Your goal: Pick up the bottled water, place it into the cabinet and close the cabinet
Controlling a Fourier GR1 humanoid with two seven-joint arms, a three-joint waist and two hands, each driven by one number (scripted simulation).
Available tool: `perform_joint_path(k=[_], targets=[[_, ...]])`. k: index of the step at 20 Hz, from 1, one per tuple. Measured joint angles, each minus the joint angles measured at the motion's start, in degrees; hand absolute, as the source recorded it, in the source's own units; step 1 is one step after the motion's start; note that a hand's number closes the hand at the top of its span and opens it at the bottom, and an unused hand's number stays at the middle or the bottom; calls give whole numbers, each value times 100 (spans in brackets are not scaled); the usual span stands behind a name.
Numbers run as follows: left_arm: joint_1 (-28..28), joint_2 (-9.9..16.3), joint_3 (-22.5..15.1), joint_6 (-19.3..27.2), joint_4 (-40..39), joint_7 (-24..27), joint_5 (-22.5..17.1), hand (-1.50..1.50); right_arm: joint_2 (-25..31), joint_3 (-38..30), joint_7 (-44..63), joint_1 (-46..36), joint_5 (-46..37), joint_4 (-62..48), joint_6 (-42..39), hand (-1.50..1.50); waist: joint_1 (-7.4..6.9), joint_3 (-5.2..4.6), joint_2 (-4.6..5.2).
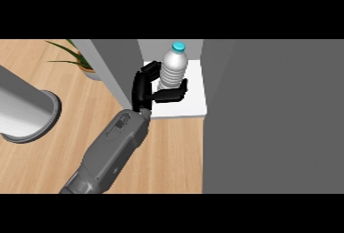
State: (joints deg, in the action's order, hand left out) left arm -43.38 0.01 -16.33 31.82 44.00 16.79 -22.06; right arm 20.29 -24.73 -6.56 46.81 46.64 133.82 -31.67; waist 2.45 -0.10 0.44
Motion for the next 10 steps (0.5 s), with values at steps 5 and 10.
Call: perform_joint_path(k=[5, 10], targets=[[-553, 0, 127, 39, -816, 362, -254, 150, 42, -112, 12, 8, 84, -49, -158, -150, 61, 1, 12], [-1151, 7, 298, 156, -1568, 635, -310, 150, 52, -74, 32, -81, 166, -68, -187, -150, 88, 1, 30]])
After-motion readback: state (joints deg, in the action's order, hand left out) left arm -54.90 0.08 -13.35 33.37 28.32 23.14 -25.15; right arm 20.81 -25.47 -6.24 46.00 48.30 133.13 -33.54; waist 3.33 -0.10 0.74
